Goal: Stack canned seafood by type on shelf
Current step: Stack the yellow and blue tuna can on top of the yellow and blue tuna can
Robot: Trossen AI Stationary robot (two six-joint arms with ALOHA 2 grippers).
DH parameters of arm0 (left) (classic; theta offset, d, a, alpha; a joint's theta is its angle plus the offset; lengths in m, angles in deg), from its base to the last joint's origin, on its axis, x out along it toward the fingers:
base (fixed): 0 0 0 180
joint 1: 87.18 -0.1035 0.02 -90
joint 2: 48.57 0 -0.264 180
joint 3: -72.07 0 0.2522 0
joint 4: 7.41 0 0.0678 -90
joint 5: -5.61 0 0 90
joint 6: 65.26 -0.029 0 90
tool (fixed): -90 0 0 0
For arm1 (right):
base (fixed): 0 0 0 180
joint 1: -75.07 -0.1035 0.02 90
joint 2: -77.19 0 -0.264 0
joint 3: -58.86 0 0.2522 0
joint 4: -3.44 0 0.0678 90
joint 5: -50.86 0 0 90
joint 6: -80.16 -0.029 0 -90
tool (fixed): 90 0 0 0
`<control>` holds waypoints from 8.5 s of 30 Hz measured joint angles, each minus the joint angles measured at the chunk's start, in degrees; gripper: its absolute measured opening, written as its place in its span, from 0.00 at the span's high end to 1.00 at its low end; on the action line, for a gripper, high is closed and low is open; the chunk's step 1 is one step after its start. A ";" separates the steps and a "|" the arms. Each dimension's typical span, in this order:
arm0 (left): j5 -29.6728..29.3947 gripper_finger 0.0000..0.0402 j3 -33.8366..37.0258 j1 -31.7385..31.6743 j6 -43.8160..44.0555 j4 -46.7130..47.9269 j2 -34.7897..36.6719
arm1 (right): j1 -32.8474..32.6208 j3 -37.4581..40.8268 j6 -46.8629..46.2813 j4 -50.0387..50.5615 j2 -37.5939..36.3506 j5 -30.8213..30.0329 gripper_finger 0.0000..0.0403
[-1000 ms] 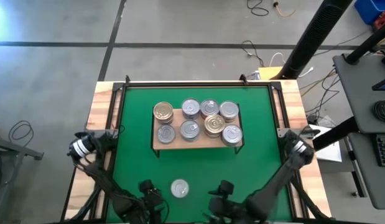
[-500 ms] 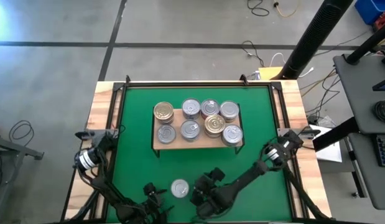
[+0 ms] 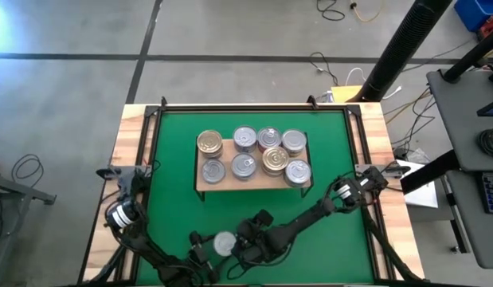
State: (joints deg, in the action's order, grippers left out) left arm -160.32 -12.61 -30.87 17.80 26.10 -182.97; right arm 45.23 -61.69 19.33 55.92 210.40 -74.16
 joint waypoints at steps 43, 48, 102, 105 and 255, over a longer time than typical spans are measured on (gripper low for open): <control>24.90 0.06 1.52 -15.37 -26.92 44.77 57.46 | 12.55 0.97 54.01 -5.11 -32.46 19.19 0.74; 37.14 0.06 9.62 -26.86 -42.28 30.00 66.32 | 20.62 1.05 58.91 -12.93 -31.83 26.44 0.93; 46.90 0.00 3.80 -36.09 -45.23 38.34 64.28 | 29.39 3.89 57.32 -13.97 -21.87 33.15 0.97; 46.41 0.00 4.65 -35.57 -44.56 37.79 64.39 | 29.39 3.13 57.50 -13.64 -21.99 33.52 0.97; 51.21 0.01 9.86 -33.59 -40.28 37.54 70.86 | 29.41 -2.73 50.81 -12.27 -13.40 37.61 0.97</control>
State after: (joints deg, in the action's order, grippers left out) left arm -109.11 -2.75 -64.46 -22.48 63.64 -112.11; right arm 74.64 -64.42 70.13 43.64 197.00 -36.55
